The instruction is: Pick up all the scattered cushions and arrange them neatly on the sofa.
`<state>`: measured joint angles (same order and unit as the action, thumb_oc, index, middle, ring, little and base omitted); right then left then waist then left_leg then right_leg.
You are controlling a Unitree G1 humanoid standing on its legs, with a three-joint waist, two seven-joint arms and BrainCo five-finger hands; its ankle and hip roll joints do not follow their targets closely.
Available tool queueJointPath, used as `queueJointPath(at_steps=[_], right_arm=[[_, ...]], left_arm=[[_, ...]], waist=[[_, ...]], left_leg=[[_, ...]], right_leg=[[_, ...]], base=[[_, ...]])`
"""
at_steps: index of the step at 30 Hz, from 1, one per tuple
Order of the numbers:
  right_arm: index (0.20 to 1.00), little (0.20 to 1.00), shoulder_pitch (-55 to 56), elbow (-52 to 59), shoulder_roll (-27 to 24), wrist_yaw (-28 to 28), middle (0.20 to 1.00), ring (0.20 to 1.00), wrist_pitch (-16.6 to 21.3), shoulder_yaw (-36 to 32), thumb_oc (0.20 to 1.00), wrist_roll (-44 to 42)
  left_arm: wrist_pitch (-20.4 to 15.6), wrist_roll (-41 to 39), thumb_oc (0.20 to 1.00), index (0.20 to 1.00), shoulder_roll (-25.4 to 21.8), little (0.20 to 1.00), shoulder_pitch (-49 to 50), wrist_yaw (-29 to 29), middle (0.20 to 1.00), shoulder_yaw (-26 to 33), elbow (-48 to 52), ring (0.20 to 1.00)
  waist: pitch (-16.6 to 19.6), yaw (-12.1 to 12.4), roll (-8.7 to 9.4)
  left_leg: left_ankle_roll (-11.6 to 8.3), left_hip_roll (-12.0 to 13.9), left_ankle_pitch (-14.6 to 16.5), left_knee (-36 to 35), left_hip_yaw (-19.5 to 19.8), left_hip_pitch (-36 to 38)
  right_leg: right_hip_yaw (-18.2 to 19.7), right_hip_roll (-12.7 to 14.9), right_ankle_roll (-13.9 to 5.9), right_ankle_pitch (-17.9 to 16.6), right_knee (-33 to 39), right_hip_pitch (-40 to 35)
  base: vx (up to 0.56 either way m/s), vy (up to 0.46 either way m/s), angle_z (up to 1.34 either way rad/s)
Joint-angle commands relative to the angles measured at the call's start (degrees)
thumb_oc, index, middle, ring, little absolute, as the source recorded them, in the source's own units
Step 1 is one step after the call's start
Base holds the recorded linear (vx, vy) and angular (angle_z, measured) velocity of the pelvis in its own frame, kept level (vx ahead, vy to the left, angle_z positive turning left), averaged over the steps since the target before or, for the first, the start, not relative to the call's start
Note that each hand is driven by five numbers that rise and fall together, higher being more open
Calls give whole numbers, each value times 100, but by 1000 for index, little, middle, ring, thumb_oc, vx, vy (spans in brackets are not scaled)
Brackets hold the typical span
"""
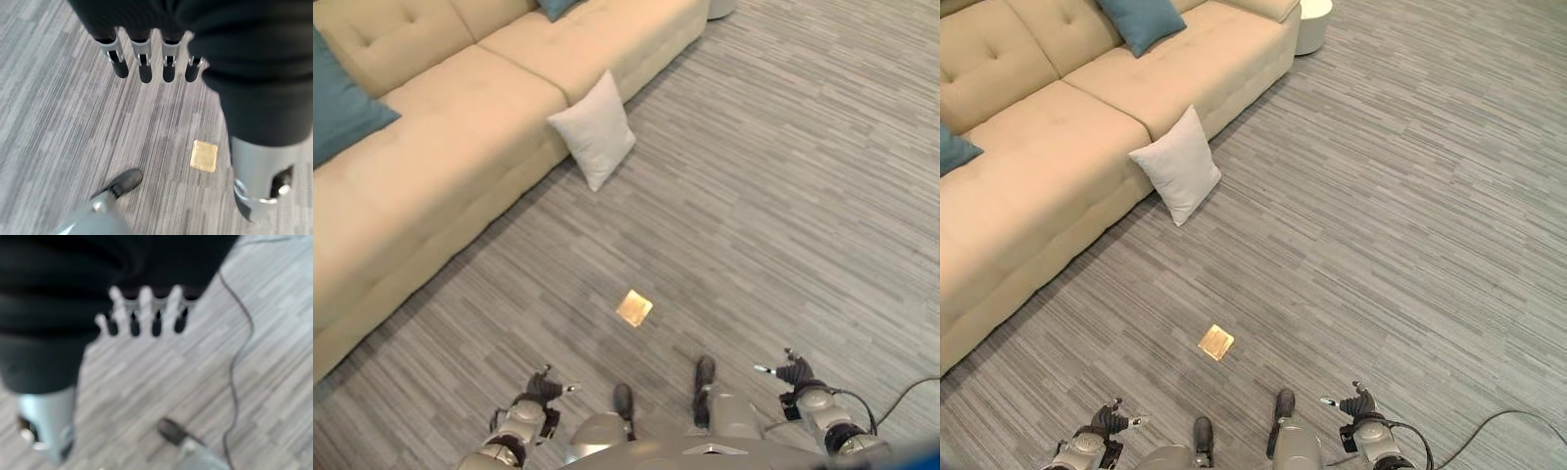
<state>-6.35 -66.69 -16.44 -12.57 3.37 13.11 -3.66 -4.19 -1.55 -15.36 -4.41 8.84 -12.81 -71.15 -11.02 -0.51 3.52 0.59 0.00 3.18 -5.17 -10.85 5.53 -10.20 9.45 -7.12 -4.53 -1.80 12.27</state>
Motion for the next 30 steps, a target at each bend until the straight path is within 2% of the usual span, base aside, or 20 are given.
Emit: queueJointPath(at_steps=[1,3,4,5,6,9,11,13,14,15,18,21,22,24,25,27,30], right_arm=[[1000,1000,-144,-89,-264,-44,1000,1000,67,52,1000,43],[1000,1000,-109,-132,-282,-32,1000,1000,93,54,1000,15],[1000,1000,-82,-171,-290,-32,1000,1000,143,58,1000,-37],[1000,1000,-82,-172,-291,-31,1000,1000,144,58,1000,-37],[1000,1000,-59,-199,-311,-58,1000,1000,184,76,1000,-112],[1000,1000,-54,-221,-325,-57,1000,1000,168,78,1000,-158],[1000,1000,-39,-219,-334,-82,1000,1000,190,99,1000,-177],[1000,1000,-16,-209,-333,-87,1000,1000,189,118,1000,-166],[1000,1000,-14,-207,-335,-107,1000,1000,185,124,1000,-156],[1000,1000,-6,-202,-325,-135,1000,1000,178,128,1000,-185],[1000,1000,-4,-209,-301,-116,1000,1000,166,165,1000,-167],[1000,1000,31,-225,-253,-106,1000,1000,149,159,1000,-143],[1000,1000,31,-175,-207,-72,1000,1000,165,161,1000,-142],[1000,1000,-5,-132,-166,-43,1000,1000,149,163,1000,-123],[1000,1000,-79,-118,-167,-26,1000,1000,129,166,1000,-78],[1000,1000,-140,-55,-138,-13,1000,1000,128,150,1000,-94],[1000,1000,-169,-69,-136,-12,1000,1000,129,149,1000,-93]], left_arm=[[-105,32,1000,1000,136,1000,-202,-5,1000,17,-60,1000],[-106,19,1000,1000,196,1000,-206,-26,1000,-19,-51,1000],[-110,-6,1000,1000,255,1000,-237,-37,1000,-72,-33,1000],[-110,-6,1000,1000,255,1000,-237,-37,1000,-73,-32,1000],[-120,-122,1000,1000,314,1000,-333,-28,1000,-146,81,1000],[-119,-197,1000,1000,333,1000,-397,-24,1000,-188,127,1000],[-109,-142,1000,1000,357,1000,-361,-30,1000,-219,91,1000],[-98,-115,1000,1000,352,1000,-332,-26,1000,-219,67,1000],[-92,-98,1000,1000,341,1000,-302,-27,1000,-193,39,1000],[-88,-85,1000,1000,307,1000,-271,-16,1000,-181,23,1000],[-74,-122,1000,1000,288,1000,-191,-20,1000,-107,-14,1000],[-50,-138,1000,1000,248,1000,-91,-22,1000,-31,-52,1000],[-45,-149,1000,1000,212,1000,-69,-27,1000,25,-46,1000],[-36,-156,1000,1000,155,1000,-100,-21,1000,46,-25,1000],[-38,-183,1000,1000,117,1000,-145,-14,1000,59,16,1000],[-55,-202,1000,1000,66,1000,-197,20,1000,48,46,1000],[-73,-208,1000,1000,64,1000,-205,25,1000,43,42,1000]], waist=[[-6,28,-71],[43,2,-83],[54,-29,-67],[54,-36,-71],[-114,19,52],[-191,66,122],[-202,157,176],[-201,184,161],[-184,219,107],[-190,280,54],[-126,356,36],[-21,397,70],[43,463,99],[11,474,101],[-52,461,56],[-114,366,-56],[-90,284,-108]], left_leg=[[-114,-10,474,567,497,43],[-201,104,522,667,542,83],[-399,220,430,1120,573,-60],[-403,227,443,1145,582,-75],[-559,305,44,2421,729,-732],[-518,323,-32,2667,677,-1074],[-373,128,159,2160,610,-1416],[-346,95,49,1885,577,-1477],[-339,98,-141,1532,540,-1572],[-372,101,-455,1180,473,-1725],[-349,101,-479,934,494,-1643],[-268,3,-448,953,582,-1524],[-155,-65,-314,958,538,-1411],[-54,-100,-166,991,497,-1276],[69,-116,-17,1046,460,-1153],[148,-116,72,990,494,-921],[131,-156,104,768,619,-633]], right_leg=[[41,-279,-76,87,68,-325],[61,-343,28,167,52,-429],[82,-459,165,299,110,-606],[72,-463,168,298,114,-610],[69,-525,379,429,280,-915],[15,-524,451,514,378,-1083],[15,-543,389,597,534,-1271],[21,-579,378,623,553,-1332],[30,-649,361,667,566,-1382],[88,-742,363,772,570,-1500],[207,-815,357,908,517,-1595],[274,-772,339,1033,280,-1684],[330,-708,284,1134,-57,-1681],[331,-623,151,1137,-755,-1415],[303,-496,-57,940,-1502,-1048],[302,-395,-167,625,-2215,-527],[308,-483,-35,761,-1699,-397]], base=[[213,-195,32],[269,-289,23],[192,-246,15],[188,-391,27],[58,-215,27],[103,-192,38],[200,-82,31],[160,-20,27],[198,18,13],[197,18,3],[235,75,-12],[276,133,-31],[198,142,-25],[186,182,-20],[131,165,-21],[207,135,-12],[235,13,10]])
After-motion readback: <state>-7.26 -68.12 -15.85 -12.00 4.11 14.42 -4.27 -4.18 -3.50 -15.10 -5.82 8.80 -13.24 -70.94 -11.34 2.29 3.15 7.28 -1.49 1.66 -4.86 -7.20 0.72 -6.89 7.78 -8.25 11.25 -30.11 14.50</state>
